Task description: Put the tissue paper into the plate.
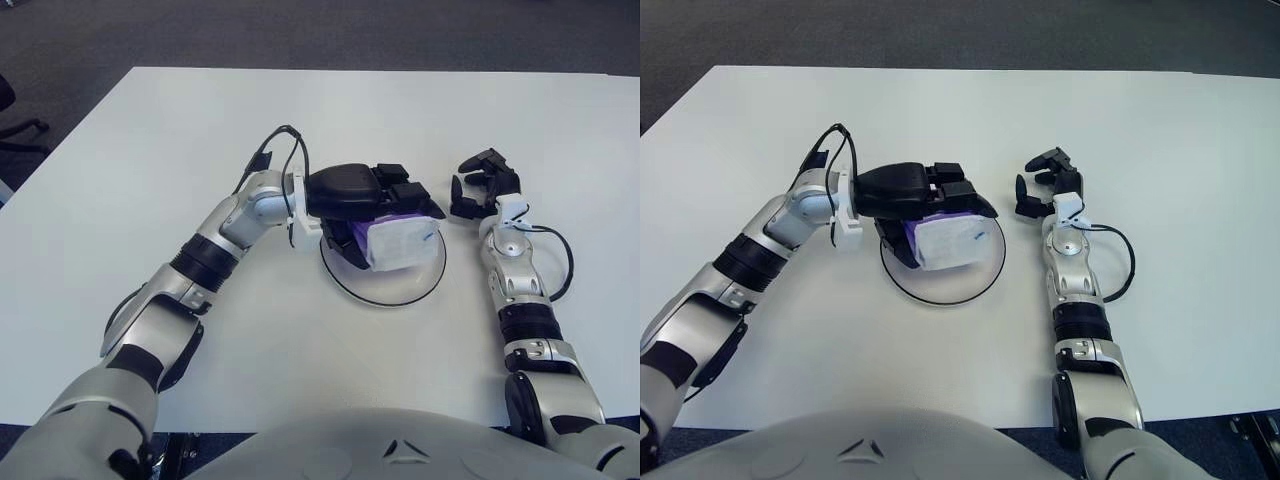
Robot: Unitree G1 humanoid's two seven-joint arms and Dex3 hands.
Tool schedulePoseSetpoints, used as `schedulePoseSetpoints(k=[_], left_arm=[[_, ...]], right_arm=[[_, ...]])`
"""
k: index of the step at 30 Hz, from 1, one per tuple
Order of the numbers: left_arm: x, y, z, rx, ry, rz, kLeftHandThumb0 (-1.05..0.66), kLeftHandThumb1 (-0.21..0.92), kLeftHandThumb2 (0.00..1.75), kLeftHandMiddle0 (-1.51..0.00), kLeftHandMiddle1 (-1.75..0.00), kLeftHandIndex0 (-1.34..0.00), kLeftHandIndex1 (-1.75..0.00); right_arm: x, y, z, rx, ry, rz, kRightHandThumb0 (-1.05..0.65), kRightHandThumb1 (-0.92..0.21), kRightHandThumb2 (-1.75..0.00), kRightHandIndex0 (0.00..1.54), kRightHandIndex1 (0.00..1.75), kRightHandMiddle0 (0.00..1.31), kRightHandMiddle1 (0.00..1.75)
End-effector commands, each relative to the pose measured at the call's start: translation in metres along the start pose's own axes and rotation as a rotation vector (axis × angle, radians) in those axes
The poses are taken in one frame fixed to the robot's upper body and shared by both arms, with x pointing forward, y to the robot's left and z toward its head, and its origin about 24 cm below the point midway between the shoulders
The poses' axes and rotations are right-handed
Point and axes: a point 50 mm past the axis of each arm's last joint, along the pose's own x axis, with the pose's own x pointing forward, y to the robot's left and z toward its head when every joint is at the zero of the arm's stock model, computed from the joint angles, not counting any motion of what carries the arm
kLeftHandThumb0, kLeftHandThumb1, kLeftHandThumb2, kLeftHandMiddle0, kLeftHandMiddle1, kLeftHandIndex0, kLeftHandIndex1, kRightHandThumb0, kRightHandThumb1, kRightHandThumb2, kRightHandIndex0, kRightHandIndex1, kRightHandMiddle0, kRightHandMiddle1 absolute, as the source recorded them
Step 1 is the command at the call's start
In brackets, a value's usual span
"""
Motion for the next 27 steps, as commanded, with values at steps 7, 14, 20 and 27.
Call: schedulePoseSetpoints(k=[7,14,20,27], left_arm=[[0.003,0.005,0.002,0.034,-0.029,-0.03,-1.0,0.92,1.02,-0.02,-0.46,0.0,-0.25],[0.003,0.004,0.002,0.028,-0.017,-0.068,-1.04,0.92,0.96,0.0,-0.28,0.0,-0.07],[0.002,0.004,0.001,0.017,-0.002,-0.083,-1.05,0.92,0.89,0.0,-0.16,0.0,-0.01],[0.0,0.006,-0.001,-0.012,0.011,-0.097,-1.05,0.92,0.78,0.0,-0.03,0.0,0.0]], right_arm=[[-0.046,0.011,-0.052,-0.051,0.256,0.054,-0.01,-0.24,-1.39,0.66,1.75,0.49,1.66],[-0.051,0.012,-0.052,0.059,0.31,0.06,-0.01,-0.28,-1.34,0.64,1.75,0.46,1.64],[-0.053,0.012,-0.05,0.115,0.297,0.052,-0.01,-0.26,-1.35,0.66,1.75,0.48,1.62],[-0.056,0.012,-0.047,0.187,0.245,0.051,-0.01,-0.24,-1.37,0.68,1.75,0.52,1.6]])
